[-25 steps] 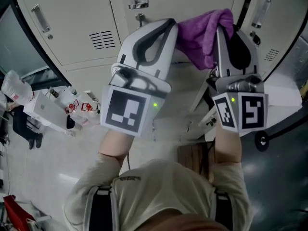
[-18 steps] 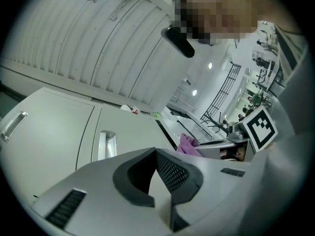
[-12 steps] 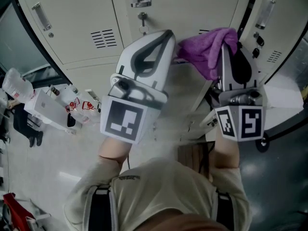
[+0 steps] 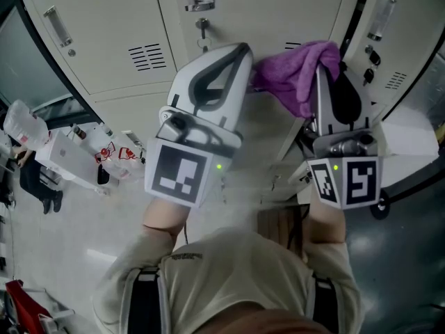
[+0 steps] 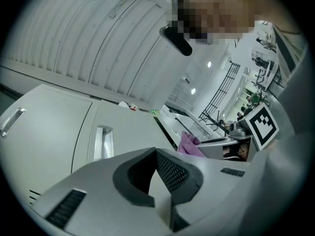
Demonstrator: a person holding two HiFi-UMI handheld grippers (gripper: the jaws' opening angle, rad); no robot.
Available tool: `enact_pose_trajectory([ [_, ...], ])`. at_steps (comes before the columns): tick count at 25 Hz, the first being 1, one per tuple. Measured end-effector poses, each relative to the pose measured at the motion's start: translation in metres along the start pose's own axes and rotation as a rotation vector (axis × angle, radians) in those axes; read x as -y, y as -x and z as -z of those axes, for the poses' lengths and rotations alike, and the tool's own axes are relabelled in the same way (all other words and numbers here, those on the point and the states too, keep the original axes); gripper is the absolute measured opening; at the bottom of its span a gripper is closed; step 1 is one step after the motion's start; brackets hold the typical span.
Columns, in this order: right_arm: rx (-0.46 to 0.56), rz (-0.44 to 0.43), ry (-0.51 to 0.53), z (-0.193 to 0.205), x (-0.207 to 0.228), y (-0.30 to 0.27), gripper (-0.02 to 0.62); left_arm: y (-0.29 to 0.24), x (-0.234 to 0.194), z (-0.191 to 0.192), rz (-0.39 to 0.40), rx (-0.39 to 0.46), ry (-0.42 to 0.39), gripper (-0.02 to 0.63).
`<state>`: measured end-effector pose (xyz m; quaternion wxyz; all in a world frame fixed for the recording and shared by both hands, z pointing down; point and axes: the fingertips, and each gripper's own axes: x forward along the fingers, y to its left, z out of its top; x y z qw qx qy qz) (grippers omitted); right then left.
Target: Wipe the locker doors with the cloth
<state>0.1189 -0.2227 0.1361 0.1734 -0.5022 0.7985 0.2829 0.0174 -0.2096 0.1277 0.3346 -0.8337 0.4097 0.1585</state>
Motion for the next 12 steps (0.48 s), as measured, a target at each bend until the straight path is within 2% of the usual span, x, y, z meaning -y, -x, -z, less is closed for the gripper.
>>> enact_pose_trajectory([
  [12, -0.006, -0.001, 0.000, -0.0008, -0.0020, 0.0022, 0.046, 0.0029, -0.0007, -0.0015, -0.002, -0.003, 0.001, -0.002],
])
